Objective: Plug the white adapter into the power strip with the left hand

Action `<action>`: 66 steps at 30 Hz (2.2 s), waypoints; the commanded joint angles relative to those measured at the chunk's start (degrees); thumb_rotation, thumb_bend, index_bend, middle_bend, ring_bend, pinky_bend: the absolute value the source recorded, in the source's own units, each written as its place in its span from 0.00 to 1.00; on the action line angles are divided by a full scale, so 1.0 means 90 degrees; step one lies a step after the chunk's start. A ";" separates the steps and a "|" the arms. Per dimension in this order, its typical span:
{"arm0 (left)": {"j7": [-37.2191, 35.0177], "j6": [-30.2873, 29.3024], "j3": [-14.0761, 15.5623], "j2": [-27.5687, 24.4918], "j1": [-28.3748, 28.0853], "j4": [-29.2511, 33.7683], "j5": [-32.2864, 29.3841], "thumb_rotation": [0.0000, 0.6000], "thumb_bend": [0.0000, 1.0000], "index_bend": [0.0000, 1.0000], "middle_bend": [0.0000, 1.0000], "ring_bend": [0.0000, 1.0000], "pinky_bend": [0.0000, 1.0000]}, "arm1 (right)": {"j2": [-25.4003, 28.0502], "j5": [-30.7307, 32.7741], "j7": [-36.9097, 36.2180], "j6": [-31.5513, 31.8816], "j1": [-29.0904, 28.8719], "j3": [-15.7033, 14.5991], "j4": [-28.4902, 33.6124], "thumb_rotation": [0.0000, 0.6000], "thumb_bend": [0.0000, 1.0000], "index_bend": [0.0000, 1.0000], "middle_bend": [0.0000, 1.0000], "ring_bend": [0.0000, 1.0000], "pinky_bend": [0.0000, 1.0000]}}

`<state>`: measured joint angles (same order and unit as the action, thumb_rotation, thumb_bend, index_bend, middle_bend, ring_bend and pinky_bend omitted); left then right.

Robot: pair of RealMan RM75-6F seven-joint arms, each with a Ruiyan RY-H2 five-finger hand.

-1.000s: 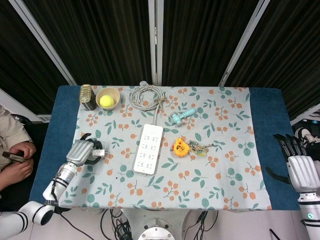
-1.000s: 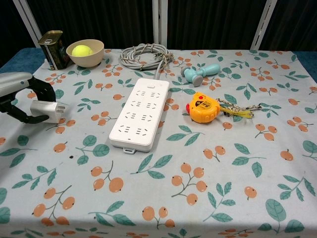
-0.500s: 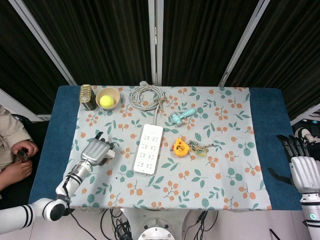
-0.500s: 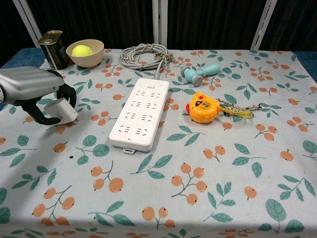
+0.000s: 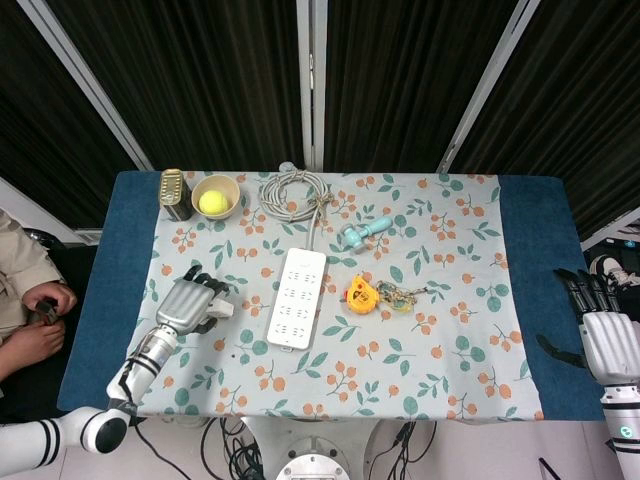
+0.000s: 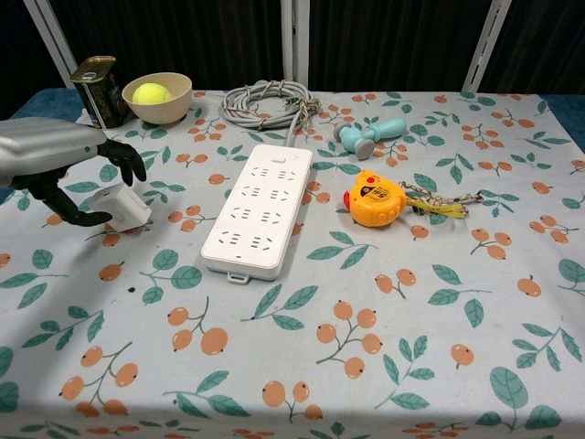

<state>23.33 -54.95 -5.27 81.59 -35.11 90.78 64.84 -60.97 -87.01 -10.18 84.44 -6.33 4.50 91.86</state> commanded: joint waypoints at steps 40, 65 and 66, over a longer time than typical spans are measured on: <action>-0.2863 -0.0828 -0.0216 0.0322 -0.0077 -0.0930 0.2451 1.00 0.44 0.66 0.78 0.60 0.60 | 0.0066 0.0016 0.0245 0.0007 -0.0003 0.0040 0.0230 1.00 0.12 0.07 0.09 0.00 0.00; -0.0668 0.1236 -0.0560 0.0501 -0.1680 -0.0570 0.0908 1.00 0.46 0.67 0.78 0.60 0.58 | 0.0181 0.0129 0.0331 -0.0017 0.0024 0.0064 0.0339 1.00 0.12 0.07 0.09 0.00 0.00; -0.0604 0.1219 -0.0558 0.0514 -0.1686 -0.0550 0.0838 1.00 0.46 0.67 0.78 0.60 0.58 | 0.0176 0.0131 0.0324 -0.0019 0.0024 0.0064 0.0332 1.00 0.12 0.07 0.09 0.00 0.00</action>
<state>17.06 -43.97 -10.28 85.91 -50.01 85.51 73.28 -59.38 -85.84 -7.27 84.28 -6.12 5.07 94.84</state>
